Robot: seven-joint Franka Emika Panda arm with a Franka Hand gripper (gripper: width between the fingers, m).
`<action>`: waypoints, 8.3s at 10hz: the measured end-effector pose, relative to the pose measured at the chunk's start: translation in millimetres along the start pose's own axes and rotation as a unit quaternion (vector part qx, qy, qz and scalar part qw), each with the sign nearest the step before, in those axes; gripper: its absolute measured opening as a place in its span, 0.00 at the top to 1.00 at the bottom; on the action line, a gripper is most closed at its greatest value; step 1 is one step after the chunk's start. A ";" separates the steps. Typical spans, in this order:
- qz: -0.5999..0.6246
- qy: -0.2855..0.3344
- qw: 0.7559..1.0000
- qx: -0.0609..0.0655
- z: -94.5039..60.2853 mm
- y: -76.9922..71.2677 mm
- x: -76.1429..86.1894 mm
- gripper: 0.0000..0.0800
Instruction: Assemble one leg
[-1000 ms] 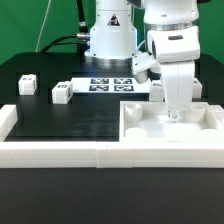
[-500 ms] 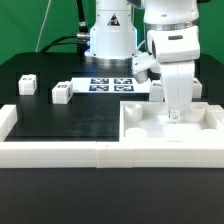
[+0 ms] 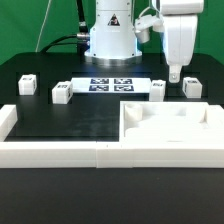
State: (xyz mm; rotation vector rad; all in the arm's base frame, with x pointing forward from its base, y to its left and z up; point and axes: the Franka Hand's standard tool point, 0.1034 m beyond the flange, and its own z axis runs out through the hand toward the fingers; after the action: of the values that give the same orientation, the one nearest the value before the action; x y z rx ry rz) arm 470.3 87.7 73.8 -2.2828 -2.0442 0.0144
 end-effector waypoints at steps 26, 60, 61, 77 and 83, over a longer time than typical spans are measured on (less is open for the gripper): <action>0.663 -0.067 0.739 0.094 38.3 -84.8 66.6 0.19; 0.582 -0.283 0.716 0.264 31.8 -107.0 61.1 0.64; 0.592 -0.255 0.725 0.241 33.1 -101.9 62.1 0.64; 0.571 0.196 0.788 -0.118 -29.8 -2.5 67.9 0.64; 0.542 0.188 0.809 -0.128 -42.3 72.9 52.7 0.64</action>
Offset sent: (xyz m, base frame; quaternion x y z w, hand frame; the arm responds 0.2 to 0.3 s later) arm 0.0000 0.0000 0.0000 0.0000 0.0000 0.1593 0.9872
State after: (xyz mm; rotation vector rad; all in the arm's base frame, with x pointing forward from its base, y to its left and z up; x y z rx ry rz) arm 550.9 129.9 113.6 -2.9362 -0.3909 -0.6084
